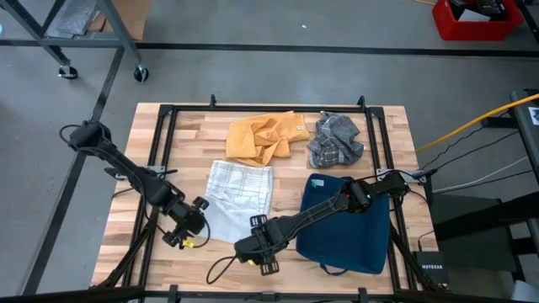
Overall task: Fold towel
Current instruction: Fold the white towel
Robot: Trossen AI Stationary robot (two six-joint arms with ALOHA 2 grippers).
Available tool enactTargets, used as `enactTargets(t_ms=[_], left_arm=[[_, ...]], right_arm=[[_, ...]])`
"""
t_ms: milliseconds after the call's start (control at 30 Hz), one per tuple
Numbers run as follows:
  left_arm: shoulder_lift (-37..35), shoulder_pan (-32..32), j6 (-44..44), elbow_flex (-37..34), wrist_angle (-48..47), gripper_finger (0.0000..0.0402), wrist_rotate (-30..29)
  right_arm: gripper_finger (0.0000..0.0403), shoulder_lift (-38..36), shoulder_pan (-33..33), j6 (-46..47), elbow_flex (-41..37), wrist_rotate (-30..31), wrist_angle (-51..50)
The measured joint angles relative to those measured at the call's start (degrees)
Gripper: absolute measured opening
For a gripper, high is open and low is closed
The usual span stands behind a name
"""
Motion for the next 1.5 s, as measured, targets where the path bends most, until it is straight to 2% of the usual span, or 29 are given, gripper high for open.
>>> enactTargets(t_ms=[200, 533, 700, 933, 1033, 1133, 1400, 1500], left_arm=[[4.31, -2.31, -0.18, 0.0, 0.96, 0.0182, -1.81], [8.53, -4.17, 0.04, 0.07, 4.59, 0.0182, -7.3], [10.11, -4.13, -0.45, 0.09, 7.11, 0.0182, -10.59], [12.76, -4.17, -4.75, 0.24, 8.17, 0.0181, -12.24], [12.83, -4.17, -6.9, 0.21, 8.3, 0.0163, -12.66], [12.76, -4.45, -9.17, 0.16, 8.35, 0.0126, -13.31], [11.58, -4.52, -16.64, 0.15, 6.2, 0.0011, -12.55], [9.56, -5.02, -19.31, 0.03, 4.0, 0.0008, -10.25]], right_arm=[[0.0256, 0.0, 0.02, -3.72, -0.66, 4.03, 0.29], [0.0256, 0.17, 0.02, -5.01, -7.63, 4.32, 3.56], [0.0256, 0.17, 0.08, -4.84, -10.59, 4.06, 10.79], [0.0249, -0.09, 0.13, 0.6, -12.35, 3.84, 12.4], [0.0222, -0.11, 0.11, 1.97, -12.37, 2.49, 12.62], [0.0177, -0.11, 0.2, 3.05, -12.41, 2.0, 12.7], [0.0022, -0.11, 0.39, 10.65, -12.4, -3.49, 13.02], [0.0019, -0.11, 0.63, 13.17, -12.39, -4.86, 13.55]])
